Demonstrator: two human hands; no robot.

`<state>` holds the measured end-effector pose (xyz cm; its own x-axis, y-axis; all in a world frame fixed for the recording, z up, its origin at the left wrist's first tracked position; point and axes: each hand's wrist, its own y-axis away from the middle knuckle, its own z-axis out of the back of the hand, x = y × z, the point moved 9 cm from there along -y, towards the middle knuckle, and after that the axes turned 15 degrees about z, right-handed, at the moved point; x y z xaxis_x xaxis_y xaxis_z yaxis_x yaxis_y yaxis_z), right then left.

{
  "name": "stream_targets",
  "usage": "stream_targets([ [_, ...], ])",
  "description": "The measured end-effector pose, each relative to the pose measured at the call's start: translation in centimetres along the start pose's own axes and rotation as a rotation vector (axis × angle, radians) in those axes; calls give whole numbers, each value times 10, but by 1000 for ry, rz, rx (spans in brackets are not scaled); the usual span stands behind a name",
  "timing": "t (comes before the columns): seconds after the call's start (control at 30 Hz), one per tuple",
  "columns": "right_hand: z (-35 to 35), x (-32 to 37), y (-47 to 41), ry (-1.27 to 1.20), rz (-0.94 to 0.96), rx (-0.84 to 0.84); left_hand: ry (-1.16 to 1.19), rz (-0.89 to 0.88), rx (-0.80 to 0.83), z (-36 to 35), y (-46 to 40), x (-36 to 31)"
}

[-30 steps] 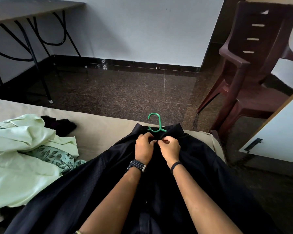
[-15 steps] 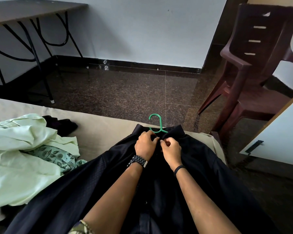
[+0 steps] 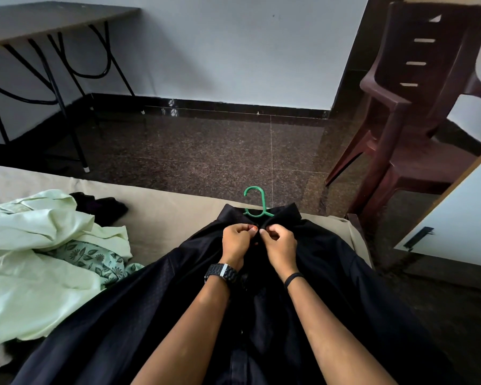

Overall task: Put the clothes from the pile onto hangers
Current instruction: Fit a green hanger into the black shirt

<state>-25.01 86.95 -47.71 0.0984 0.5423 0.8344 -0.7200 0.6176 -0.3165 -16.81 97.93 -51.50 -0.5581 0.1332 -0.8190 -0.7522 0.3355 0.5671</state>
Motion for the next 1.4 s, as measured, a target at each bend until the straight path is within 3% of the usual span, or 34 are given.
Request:
stream_targets([
  [0.23, 3, 6, 2, 15, 50, -2, 30, 9, 80, -3, 1, 4],
  [0.5, 2, -1, 2, -57, 37, 76, -96, -74, -54, 8, -6, 4],
  [0.63, -3, -10, 5, -229, -75, 115, -135, -120, -100, 10, -4, 2],
  [1.03, -3, -5, 1, -238, -61, 82, -229, -193, 24, 1, 9, -10],
  [1.4, -9, -9, 3, -281, -138, 65, -260, -222, -137, 5, 5, -18],
])
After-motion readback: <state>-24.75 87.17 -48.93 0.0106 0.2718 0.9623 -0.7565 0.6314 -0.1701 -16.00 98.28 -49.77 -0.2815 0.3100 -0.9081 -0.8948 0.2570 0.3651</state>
